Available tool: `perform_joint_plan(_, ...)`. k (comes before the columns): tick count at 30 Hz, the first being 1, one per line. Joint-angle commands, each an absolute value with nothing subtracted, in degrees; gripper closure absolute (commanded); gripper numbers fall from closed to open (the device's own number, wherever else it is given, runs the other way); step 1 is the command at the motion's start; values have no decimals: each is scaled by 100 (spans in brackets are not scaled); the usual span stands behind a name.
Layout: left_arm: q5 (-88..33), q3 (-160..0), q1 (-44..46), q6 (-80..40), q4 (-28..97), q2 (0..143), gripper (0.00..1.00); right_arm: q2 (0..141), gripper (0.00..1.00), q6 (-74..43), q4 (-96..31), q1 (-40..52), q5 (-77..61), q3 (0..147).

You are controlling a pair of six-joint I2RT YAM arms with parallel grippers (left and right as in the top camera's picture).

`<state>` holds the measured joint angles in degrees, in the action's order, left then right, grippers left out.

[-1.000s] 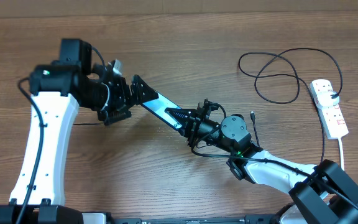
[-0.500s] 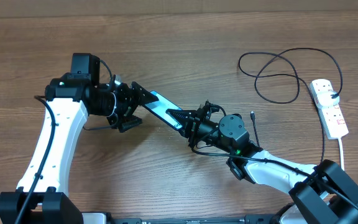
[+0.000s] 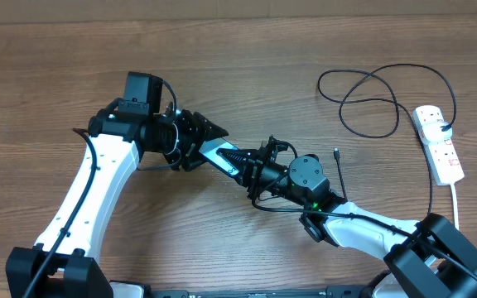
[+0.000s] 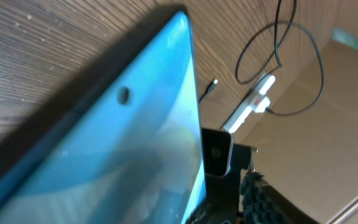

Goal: Plug charger to phone and switch on socket

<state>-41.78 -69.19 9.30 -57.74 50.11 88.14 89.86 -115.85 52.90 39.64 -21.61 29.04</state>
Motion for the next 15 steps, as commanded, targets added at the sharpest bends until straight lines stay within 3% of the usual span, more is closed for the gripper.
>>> perform_joint_plan(1,-3997,-6871,926,-5920,5006,8764,55,8960,96,-11653,5439,3986,-2108,3041)
perform_joint_plan(8,-3833,-6871,926,-6047,4978,8764,73,8960,96,-11655,5439,3986,-2110,3041)
perform_joint_plan(13,-3835,-6871,941,-6049,4895,8764,96,8960,96,-11653,5435,3986,-2108,3041)
perform_joint_plan(15,-3839,-6871,941,-6060,4862,8764,95,8960,96,-11655,5433,3986,-2108,3041)
